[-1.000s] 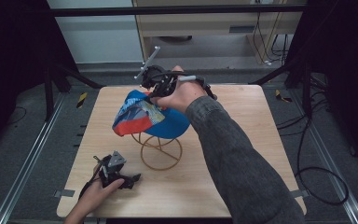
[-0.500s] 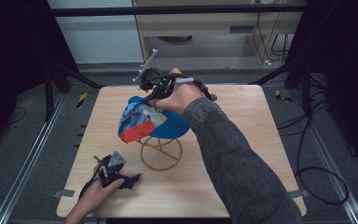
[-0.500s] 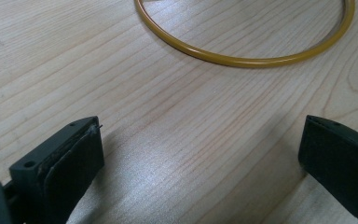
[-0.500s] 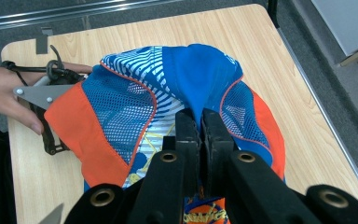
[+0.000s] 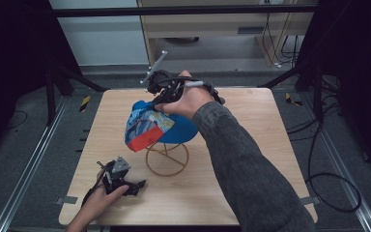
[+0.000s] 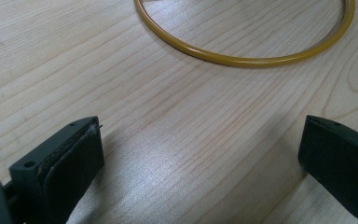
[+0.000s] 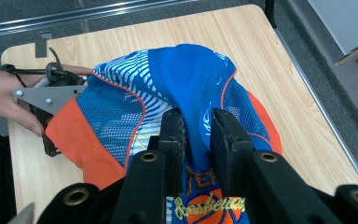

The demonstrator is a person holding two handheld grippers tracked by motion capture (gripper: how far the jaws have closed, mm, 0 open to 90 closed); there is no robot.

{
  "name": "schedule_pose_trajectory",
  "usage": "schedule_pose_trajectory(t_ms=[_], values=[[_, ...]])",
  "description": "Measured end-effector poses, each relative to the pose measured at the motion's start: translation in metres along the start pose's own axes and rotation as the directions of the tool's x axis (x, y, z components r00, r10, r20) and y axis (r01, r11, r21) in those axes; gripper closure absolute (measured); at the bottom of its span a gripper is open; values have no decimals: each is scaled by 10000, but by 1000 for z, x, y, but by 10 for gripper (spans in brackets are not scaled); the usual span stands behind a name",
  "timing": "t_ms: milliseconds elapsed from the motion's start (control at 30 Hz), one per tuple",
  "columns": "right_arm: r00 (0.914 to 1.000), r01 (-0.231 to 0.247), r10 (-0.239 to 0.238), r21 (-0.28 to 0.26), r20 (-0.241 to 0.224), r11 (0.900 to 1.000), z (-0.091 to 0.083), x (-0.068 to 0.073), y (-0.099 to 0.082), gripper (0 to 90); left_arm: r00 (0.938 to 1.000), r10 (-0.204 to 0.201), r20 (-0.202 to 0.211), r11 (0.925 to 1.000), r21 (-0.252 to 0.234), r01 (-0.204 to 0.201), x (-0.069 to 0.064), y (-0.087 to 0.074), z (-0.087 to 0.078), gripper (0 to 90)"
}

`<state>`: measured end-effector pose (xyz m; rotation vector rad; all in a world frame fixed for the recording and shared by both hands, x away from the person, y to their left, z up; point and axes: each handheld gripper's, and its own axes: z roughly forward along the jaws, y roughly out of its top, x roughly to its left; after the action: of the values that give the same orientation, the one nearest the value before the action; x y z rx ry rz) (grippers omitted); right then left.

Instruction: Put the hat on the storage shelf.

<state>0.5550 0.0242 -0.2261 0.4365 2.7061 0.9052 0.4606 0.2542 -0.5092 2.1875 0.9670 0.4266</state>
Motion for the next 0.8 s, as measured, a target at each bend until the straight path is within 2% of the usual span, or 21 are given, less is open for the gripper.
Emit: schedule_pose_trajectory(t_ms=[800], values=[[9998, -187, 187, -74, 61, 9998, -6, 3, -5, 528, 10000, -2, 0, 10000, 14, 2, 0, 0, 0, 0]])
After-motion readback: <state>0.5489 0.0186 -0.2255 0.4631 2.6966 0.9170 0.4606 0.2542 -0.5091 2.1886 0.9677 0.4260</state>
